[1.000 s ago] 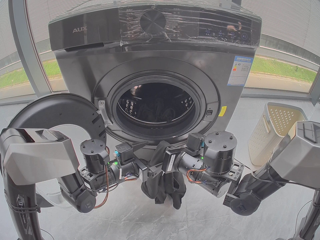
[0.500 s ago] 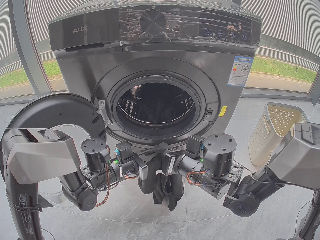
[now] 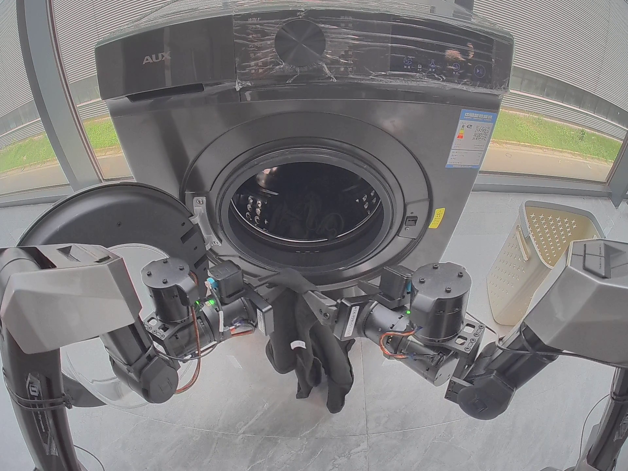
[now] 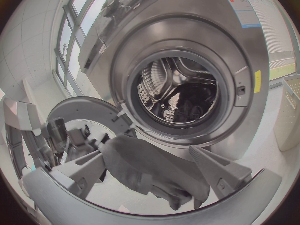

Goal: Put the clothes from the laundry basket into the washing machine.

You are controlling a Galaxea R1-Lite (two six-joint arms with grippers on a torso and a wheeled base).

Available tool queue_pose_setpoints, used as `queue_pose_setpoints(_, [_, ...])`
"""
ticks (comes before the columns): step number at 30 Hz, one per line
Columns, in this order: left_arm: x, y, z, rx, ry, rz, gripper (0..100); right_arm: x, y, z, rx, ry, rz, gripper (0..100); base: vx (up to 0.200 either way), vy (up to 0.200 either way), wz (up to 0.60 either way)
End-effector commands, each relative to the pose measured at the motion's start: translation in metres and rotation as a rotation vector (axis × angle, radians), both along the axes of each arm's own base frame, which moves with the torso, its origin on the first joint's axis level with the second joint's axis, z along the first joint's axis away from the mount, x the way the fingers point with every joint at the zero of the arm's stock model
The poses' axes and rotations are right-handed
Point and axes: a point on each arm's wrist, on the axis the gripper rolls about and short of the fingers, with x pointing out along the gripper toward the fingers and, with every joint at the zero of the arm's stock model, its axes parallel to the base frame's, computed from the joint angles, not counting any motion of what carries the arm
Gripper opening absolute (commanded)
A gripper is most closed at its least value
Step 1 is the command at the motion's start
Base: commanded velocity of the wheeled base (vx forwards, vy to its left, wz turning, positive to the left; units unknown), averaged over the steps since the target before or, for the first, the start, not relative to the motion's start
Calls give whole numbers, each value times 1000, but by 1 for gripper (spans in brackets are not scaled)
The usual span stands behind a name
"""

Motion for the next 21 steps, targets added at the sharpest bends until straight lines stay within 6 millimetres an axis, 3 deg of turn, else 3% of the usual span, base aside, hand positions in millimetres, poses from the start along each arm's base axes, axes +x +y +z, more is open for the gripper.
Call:
queue_pose_setpoints(1, [7,13,22,-33,-70,44,0,4,-20,-13,-64,31,-43,100,0,0,0])
queue_pose_setpoints(7, [14,17,30,-49,-103,96,0,1,-39,-34,-171,76,-56,100,0,0,0])
queue_pose_setpoints(14, [16,13,38,-67,-133,118,0,-1,-36,-58,-223,128,5,100,0,0,0])
queue_pose_setpoints(21, [19,8,44,-97,-147,137,0,7,-24,-79,-197,66,101,100,0,0,0])
